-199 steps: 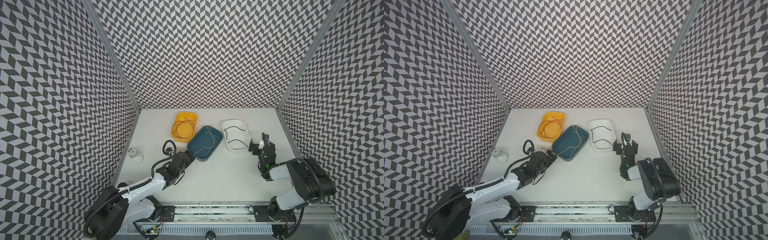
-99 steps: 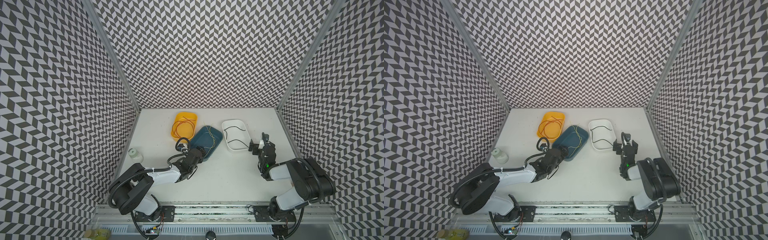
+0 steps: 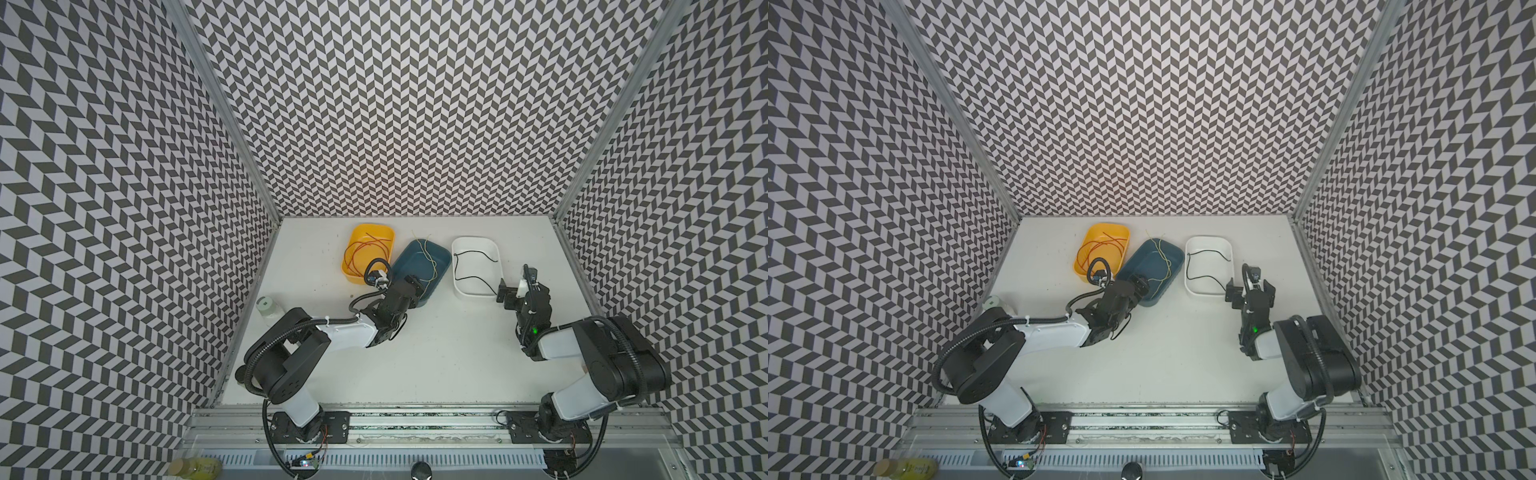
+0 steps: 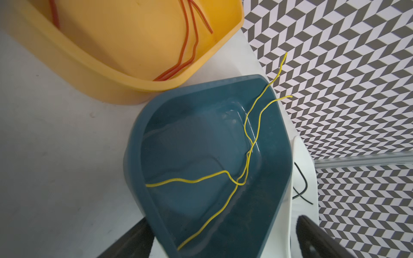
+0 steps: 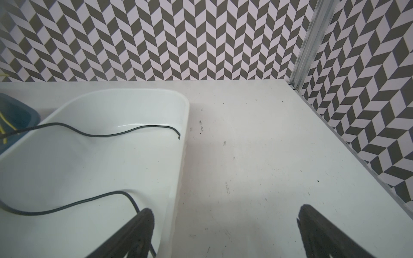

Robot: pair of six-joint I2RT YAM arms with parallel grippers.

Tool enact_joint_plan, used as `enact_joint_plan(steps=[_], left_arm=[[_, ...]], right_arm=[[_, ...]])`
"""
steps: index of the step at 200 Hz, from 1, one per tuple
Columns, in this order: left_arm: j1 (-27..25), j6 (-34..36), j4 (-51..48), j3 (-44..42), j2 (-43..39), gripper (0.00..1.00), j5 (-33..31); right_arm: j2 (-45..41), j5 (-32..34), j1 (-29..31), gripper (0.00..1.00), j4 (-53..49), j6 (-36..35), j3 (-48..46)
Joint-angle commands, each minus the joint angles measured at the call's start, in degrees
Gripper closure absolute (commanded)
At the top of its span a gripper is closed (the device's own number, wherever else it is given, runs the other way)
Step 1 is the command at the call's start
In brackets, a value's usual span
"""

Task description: Untangle the cables

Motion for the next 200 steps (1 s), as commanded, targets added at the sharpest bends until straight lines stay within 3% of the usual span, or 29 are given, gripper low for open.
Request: enact_joint_plan(steps=[1, 51, 88, 104, 117, 133, 153, 165, 180, 200], left_arm=[[0.16, 2.55, 1.4, 2.27, -0.25, 0.0, -1.18], [2.3, 18.19, -5.24, 3.22, -9.69, 0.0, -2.27], [4.4, 27.25, -11.09, 3.99, -16.94, 0.0, 3.27], [6.27, 34.76, -16.88, 3.93, -21.07, 0.0, 4.53], [10.55, 40.7, -22.89, 3.72, -24.68, 0.0, 3.54], [19.65, 46.02, -24.34, 0.82, -29.18, 0.0, 5.31], [31.79, 46.84, -22.55, -3.93, -33.45, 0.0, 6.99], [34.05, 48.63, -18.28, -7.68, -35.26, 0.0, 1.97], [35.69, 52.48, -11.0, -12.15, -35.92, 0.0, -0.16], [37.21, 57.13, -8.4, -13.62, -33.48, 0.0, -3.56]], right_arm=[[-0.03, -0.17, 0.09, 0.0, -0.67, -1.76, 0.41], [-0.02, -0.25, 0.09, 0.0, -1.1, -1.79, 0.63], [-0.08, -0.27, 0.12, 0.0, -1.19, -1.79, 0.63], [-0.17, -0.3, 0.06, 0.0, -1.03, -1.8, 0.54], [-0.14, -0.43, 0.08, 0.0, -0.92, -1.77, 0.51], [-0.12, -0.26, 0.11, 0.0, -0.93, -1.7, 0.47], [-0.17, 0.17, 0.09, 0.0, -0.03, -1.53, -0.02], [-0.17, 0.28, 0.01, 0.0, 0.59, -1.43, -0.33], [-0.26, 0.33, 0.04, 0.0, 1.29, -1.33, -0.71], [-0.07, 0.45, -0.05, 0.0, 1.71, -1.25, -0.91]])
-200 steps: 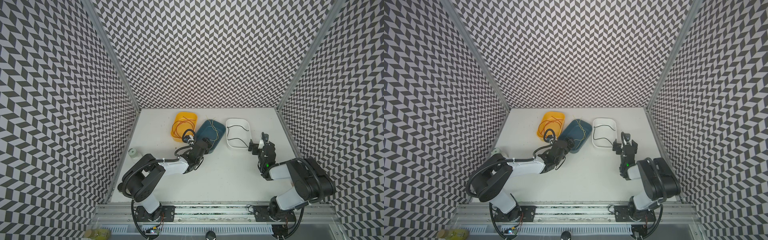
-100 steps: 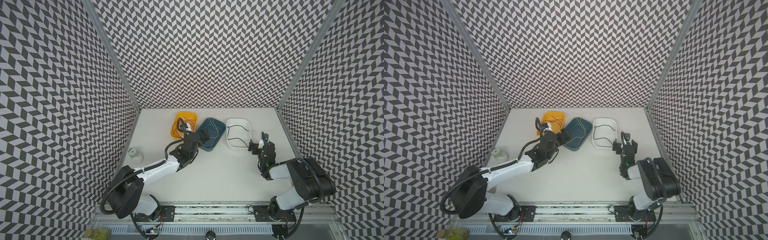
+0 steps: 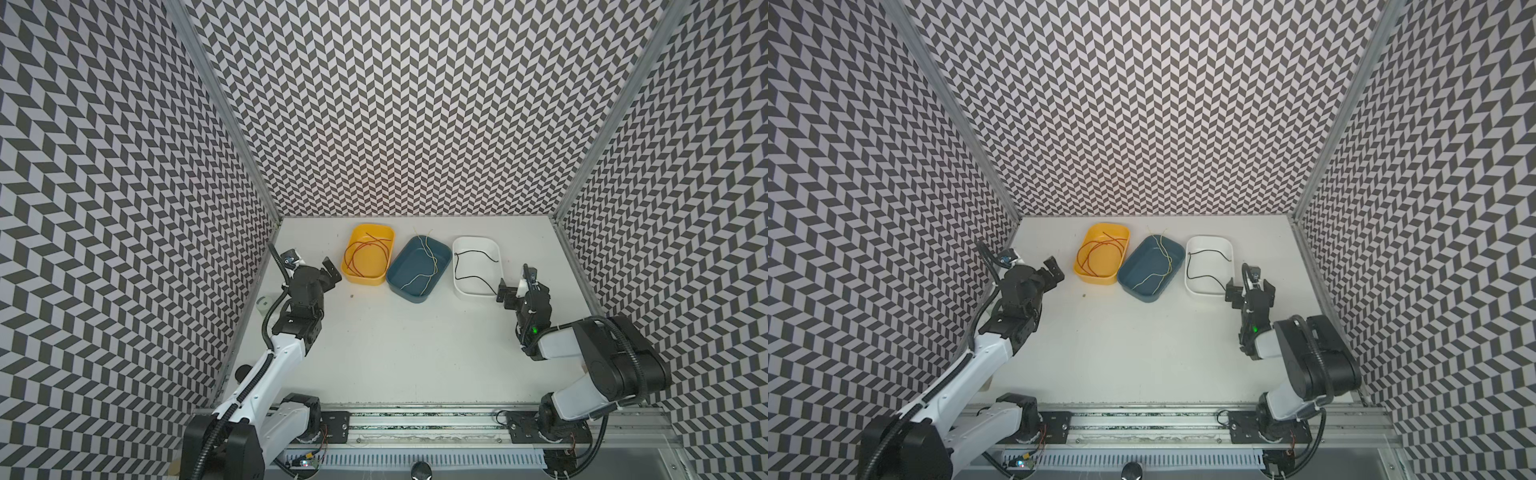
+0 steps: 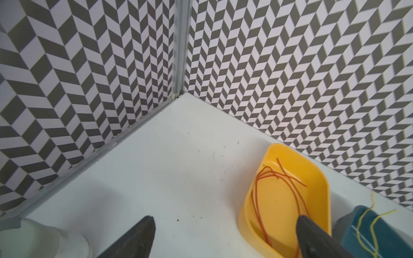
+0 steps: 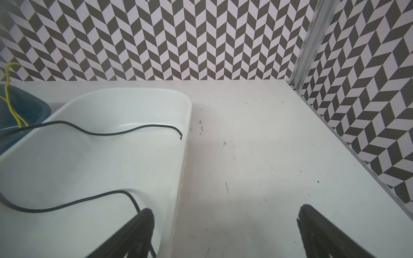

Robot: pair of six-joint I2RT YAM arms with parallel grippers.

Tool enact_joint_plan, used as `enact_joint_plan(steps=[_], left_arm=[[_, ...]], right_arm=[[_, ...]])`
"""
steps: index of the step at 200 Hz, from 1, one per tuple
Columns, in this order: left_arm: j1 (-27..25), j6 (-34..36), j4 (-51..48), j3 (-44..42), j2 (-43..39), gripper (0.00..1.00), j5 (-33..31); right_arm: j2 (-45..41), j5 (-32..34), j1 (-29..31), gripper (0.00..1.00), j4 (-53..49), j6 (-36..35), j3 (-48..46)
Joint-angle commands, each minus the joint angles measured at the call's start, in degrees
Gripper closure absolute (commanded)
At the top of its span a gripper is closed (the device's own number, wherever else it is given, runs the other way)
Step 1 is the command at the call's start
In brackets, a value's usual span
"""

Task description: Untangle the cables

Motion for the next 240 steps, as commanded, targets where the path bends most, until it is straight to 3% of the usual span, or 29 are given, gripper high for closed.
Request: enact_joint_plan(steps=[1, 36, 92, 130, 164, 240], left_arm=[[1.46, 8.27, 5.79, -1.64, 2.3, 0.0, -4.59], [3.27, 12.99, 13.07, -3.23, 9.63, 0.0, 1.27], [6.45, 15.61, 23.96, -5.41, 18.81, 0.0, -0.1], [9.39, 14.34, 27.81, -5.21, 23.72, 0.0, 4.24], [7.91, 18.03, 37.33, -7.72, 29.26, 0.0, 7.66], [8.6, 17.35, 37.65, -7.7, 29.7, 0.0, 8.35]], right_arm=[[-0.12, 0.47, -0.01, 0.0, 1.84, -1.05, -1.02], [0.02, 0.1, 0.03, 0.0, -0.08, -1.2, 0.06], [0.0, -0.8, -0.1, 0.0, -1.46, -1.45, 0.8], [0.02, -0.93, -0.07, 0.0, -1.46, -1.6, 0.91], [0.03, -1.15, -0.15, 0.0, -1.97, -1.56, 1.07], [-0.17, -4.48, -2.24, 0.0, -9.7, -0.08, 5.11]])
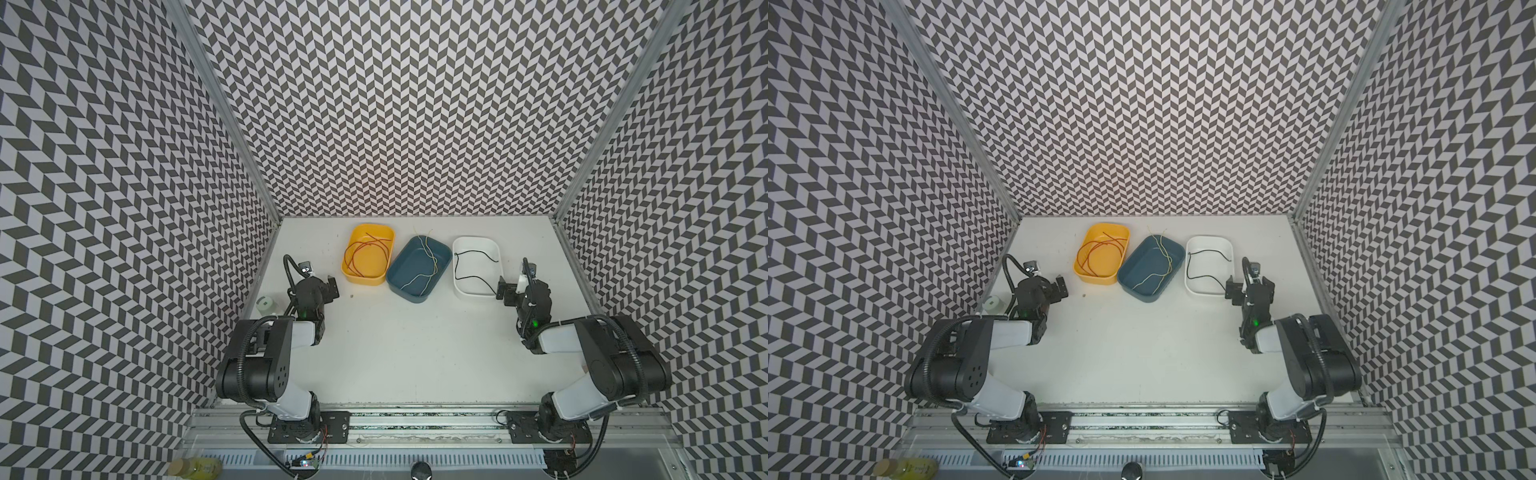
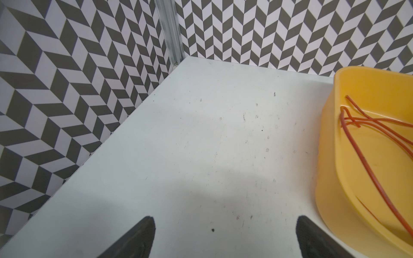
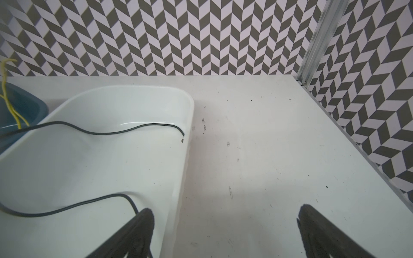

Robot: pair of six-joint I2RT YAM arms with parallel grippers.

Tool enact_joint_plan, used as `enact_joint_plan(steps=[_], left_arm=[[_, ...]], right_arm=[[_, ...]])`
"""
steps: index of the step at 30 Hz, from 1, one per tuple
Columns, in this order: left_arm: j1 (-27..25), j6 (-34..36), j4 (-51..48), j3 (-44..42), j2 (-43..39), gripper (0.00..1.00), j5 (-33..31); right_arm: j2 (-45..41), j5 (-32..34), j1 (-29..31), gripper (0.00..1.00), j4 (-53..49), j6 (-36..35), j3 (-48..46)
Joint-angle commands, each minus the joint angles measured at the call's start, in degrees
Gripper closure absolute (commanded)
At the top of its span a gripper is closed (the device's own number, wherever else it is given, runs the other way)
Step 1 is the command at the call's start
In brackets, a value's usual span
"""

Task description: Untangle the cables

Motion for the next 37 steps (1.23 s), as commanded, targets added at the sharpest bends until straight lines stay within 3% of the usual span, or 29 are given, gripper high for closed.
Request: enact_joint_plan(steps=[1, 28, 34, 37], left_arm=[[-0.03, 0.7, 3.16, -0.62, -0.17, 0.0, 0.04], [-1.17, 1.61, 5.11, -1.24, 0.28, 0.0, -1.82], [0.63, 0.67, 3.42, -0.19, 0.65, 0.0, 1.98], [-0.18, 1.33, 4.56, -0.97, 0.28, 0.0, 0.77]], right_arm=[[-0.17, -1.45, -0.59, 0.0, -2.56, -0.32, 0.7], [-0.33, -1.33, -0.49, 0.0, -2.89, -0.21, 0.66], [-0.29, -1.4, -0.5, 0.0, -2.92, -0.14, 0.72], [-0.3, -1.38, -0.51, 0.0, -2.89, -0.15, 0.67]])
